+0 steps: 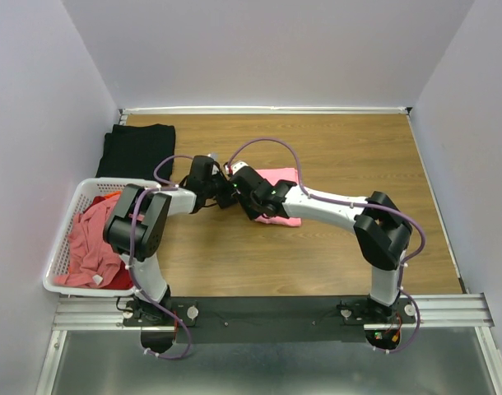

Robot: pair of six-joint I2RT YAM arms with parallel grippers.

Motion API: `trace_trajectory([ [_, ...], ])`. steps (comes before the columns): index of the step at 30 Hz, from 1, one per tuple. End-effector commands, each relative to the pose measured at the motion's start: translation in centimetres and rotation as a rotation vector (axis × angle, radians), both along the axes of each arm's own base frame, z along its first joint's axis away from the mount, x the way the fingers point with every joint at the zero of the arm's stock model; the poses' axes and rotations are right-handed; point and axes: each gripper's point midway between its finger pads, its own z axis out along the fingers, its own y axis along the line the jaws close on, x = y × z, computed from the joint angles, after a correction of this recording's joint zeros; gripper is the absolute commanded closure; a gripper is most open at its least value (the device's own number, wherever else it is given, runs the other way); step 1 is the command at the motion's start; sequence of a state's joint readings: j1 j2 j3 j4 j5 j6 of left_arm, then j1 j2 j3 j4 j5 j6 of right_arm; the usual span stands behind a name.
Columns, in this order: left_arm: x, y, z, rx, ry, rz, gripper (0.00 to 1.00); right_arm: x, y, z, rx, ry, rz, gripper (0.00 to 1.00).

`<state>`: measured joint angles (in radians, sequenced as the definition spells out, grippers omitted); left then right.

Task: Fold and stack the t-shirts
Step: Neatly place the folded tshirt to the corner

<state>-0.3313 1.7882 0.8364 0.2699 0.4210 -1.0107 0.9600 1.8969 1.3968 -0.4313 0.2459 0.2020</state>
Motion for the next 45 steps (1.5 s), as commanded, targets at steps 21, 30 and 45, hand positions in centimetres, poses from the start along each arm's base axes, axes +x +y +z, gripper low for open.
trace_trajectory([
  [21, 6.1, 2.3, -3.9, 0.361, -0.045, 0.005, 1.00, 0.0, 2.2, 2.5, 0.104, -0.008, 0.064, 0.64],
  [30, 13.7, 15.2, 0.9, 0.886, -0.128, 0.157, 1.00, -0.7, -2.4, 5.5, 0.076, -0.098, -0.006, 0.17],
  [45, 19.0, 28.4, 8.4, 1.519, -0.154, 0.236, 1.00, -2.9, -7.8, 4.5, -0.065, -0.069, -0.056, 0.00],
])
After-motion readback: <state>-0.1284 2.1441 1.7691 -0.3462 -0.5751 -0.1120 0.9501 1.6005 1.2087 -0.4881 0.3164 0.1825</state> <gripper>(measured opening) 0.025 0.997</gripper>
